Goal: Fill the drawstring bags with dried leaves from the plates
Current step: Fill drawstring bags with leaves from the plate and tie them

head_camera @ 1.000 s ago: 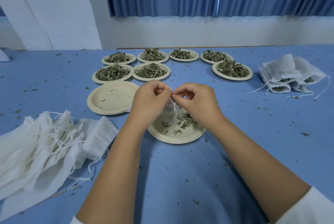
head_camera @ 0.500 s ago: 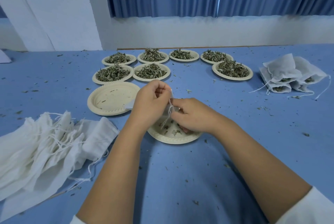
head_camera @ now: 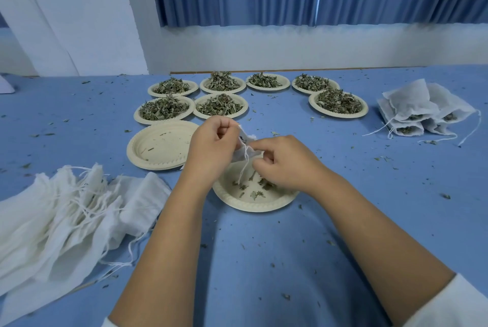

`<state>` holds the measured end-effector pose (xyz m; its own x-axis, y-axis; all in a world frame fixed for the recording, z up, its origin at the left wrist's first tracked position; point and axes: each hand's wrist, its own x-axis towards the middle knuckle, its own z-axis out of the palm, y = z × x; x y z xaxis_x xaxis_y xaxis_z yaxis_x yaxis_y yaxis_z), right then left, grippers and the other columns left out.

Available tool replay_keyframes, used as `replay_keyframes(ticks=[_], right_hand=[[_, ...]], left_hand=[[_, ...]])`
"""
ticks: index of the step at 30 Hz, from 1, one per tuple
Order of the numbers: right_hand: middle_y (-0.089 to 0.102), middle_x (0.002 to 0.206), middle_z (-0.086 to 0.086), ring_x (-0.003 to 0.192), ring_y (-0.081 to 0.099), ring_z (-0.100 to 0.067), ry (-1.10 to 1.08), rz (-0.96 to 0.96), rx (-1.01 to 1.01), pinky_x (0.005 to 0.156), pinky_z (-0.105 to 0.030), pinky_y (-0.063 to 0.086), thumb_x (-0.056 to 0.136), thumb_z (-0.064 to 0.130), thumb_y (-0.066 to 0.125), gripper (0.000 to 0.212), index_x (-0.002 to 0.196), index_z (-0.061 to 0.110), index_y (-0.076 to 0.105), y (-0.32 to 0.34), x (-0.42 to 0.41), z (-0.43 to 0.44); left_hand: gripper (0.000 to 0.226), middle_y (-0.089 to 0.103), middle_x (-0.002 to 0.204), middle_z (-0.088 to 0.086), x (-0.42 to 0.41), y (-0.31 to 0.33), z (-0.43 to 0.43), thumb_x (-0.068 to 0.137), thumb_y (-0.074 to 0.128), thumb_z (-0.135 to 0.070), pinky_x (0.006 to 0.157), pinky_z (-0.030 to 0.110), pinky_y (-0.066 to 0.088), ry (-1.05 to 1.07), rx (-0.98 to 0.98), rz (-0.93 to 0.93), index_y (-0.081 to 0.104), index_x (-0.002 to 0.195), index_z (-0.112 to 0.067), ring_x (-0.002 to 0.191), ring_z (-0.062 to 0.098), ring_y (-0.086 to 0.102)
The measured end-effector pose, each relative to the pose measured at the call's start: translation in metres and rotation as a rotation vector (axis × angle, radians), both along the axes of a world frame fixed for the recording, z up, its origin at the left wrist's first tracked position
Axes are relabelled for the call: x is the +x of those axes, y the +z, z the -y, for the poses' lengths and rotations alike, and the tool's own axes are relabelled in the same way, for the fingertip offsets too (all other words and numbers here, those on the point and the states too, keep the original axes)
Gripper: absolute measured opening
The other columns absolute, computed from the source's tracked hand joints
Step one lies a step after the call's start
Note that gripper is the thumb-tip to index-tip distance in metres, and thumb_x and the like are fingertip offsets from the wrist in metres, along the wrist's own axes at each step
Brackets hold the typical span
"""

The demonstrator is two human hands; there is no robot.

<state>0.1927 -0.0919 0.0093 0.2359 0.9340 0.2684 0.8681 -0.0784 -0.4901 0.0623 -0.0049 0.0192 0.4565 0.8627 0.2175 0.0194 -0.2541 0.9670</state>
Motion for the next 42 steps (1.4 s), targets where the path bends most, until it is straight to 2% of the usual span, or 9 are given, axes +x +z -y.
replay_keyframes(ticks=[5,13,20,22,26,29,33,38,42], right_hand=[[0.051,0.052,0.007,0.054,0.047,-0.009,0.05,0.001,-0.093,0.061,-0.038,0.05,0.083,0.021,0.053,0.02,0.097,0.03,0.065,-0.007,-0.002,-0.004],[0.049,0.048,0.008,0.049,0.045,-0.006,-0.088,-0.238,0.277,0.059,-0.026,0.043,0.077,0.02,0.052,0.013,0.077,0.032,0.057,0.0,0.009,-0.005],[0.057,0.103,-0.001,0.093,0.057,-0.019,-0.028,0.152,-0.244,0.081,-0.033,0.047,0.092,0.015,0.048,0.022,0.102,0.012,0.067,-0.01,0.008,-0.006],[0.059,0.101,-0.004,0.094,0.061,-0.026,-0.007,0.139,-0.301,0.082,-0.038,0.051,0.09,0.01,0.045,0.022,0.093,0.009,0.067,-0.01,0.004,-0.006],[0.065,0.11,0.007,0.089,0.064,-0.015,0.031,-0.095,-0.246,0.084,-0.031,0.053,0.091,0.006,0.044,0.038,0.11,0.026,0.07,0.0,-0.002,-0.003],[0.056,0.109,0.007,0.091,0.057,-0.012,0.007,0.047,-0.28,0.085,-0.029,0.049,0.09,0.012,0.049,0.034,0.117,0.023,0.066,0.005,0.004,0.001],[0.054,0.119,-0.025,0.104,0.054,-0.038,0.1,0.109,-0.472,0.091,-0.048,0.048,0.082,0.021,0.061,0.044,0.119,-0.002,0.055,0.005,0.002,0.005],[0.048,0.123,0.0,0.105,0.051,-0.015,0.187,0.084,-0.461,0.097,-0.035,0.045,0.081,0.039,0.072,0.051,0.124,0.016,0.059,-0.001,-0.005,0.003],[0.054,0.114,-0.007,0.104,0.052,-0.021,0.182,0.079,-0.342,0.093,-0.035,0.042,0.079,0.04,0.076,0.046,0.112,0.009,0.066,-0.008,-0.008,-0.001]], left_hand=[[0.015,0.06,0.056,-0.009,0.0,0.001,0.001,0.095,0.052,-0.006,0.076,0.039,0.06,-0.073,-0.007,-0.015,0.063,0.087,-0.013,0.056,0.008,0.061],[0.017,0.064,0.075,-0.004,0.0,-0.002,-0.005,0.095,0.053,-0.01,0.063,0.019,0.05,0.154,0.041,0.081,0.062,0.087,-0.023,0.063,0.0,0.062],[0.015,0.065,0.079,0.0,-0.001,-0.003,-0.009,0.095,0.054,-0.012,0.07,0.021,0.049,0.219,-0.008,0.139,0.061,0.087,-0.023,0.065,0.0,0.061],[0.016,0.065,0.079,-0.001,0.0,-0.002,-0.008,0.095,0.054,-0.012,0.07,0.022,0.05,0.21,0.003,0.126,0.061,0.086,-0.024,0.066,0.001,0.062],[0.017,0.064,0.076,-0.002,-0.001,-0.001,-0.007,0.095,0.054,-0.012,0.071,0.022,0.051,0.196,0.004,0.131,0.06,0.086,-0.024,0.063,-0.001,0.062],[0.015,0.064,0.076,-0.001,-0.001,-0.001,-0.007,0.095,0.054,-0.012,0.069,0.021,0.049,0.19,-0.001,0.136,0.06,0.087,-0.023,0.062,-0.002,0.061],[0.015,0.065,0.075,-0.003,-0.001,-0.001,-0.006,0.095,0.054,-0.013,0.071,0.023,0.052,0.193,0.0,0.123,0.06,0.086,-0.023,0.064,0.0,0.062],[0.014,0.065,0.076,-0.002,-0.001,-0.001,-0.006,0.096,0.054,-0.013,0.071,0.023,0.052,0.191,0.012,0.114,0.06,0.087,-0.023,0.063,-0.002,0.062],[0.013,0.065,0.075,-0.003,-0.001,-0.001,-0.005,0.095,0.054,-0.014,0.07,0.022,0.051,0.193,0.021,0.099,0.061,0.088,-0.022,0.065,0.0,0.063]])
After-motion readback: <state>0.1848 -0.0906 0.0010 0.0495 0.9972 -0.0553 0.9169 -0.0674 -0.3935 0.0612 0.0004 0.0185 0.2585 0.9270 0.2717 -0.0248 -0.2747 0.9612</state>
